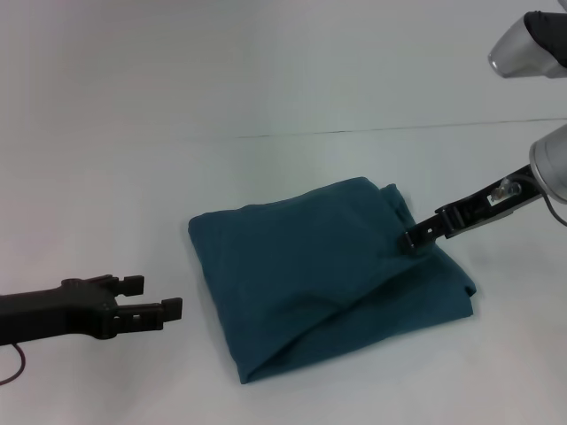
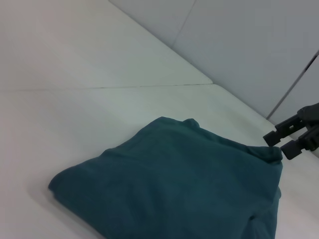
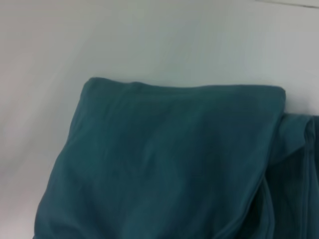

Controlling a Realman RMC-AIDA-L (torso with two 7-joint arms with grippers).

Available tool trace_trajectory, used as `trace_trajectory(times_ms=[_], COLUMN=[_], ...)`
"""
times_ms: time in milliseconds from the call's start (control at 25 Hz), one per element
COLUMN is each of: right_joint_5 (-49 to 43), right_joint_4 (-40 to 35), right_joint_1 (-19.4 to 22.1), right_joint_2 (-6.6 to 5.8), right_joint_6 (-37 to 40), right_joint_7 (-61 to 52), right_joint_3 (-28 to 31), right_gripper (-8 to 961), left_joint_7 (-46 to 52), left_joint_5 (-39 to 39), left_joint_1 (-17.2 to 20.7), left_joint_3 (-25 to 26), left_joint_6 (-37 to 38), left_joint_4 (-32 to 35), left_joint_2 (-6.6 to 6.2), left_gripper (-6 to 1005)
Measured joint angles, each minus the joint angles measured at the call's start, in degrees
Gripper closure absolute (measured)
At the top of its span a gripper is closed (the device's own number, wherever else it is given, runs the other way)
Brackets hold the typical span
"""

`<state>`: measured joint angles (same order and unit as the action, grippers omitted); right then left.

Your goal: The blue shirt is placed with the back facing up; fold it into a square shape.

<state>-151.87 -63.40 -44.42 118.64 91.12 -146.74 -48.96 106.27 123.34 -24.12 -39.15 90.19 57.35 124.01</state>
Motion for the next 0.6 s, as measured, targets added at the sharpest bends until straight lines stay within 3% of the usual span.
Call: trace_trajectory(times_ms=[600], right_joint_5=[-0.2], right_joint_4=[5.1], right_joint_1=[-0.5], right_joint_2=[-0.52], right_joint_6=[-3.4], right_joint_7=[0.8], right_joint_3=[-1.3], right_gripper=[83], left_joint_7=[-0.2], left_joint_5=[1.2], left_joint_1=[-0.6], left_joint_3=[-0.3], left_joint_6=[-1.6], left_joint_4=[-1.2], left_joint_2=[0.0], left_gripper=[47])
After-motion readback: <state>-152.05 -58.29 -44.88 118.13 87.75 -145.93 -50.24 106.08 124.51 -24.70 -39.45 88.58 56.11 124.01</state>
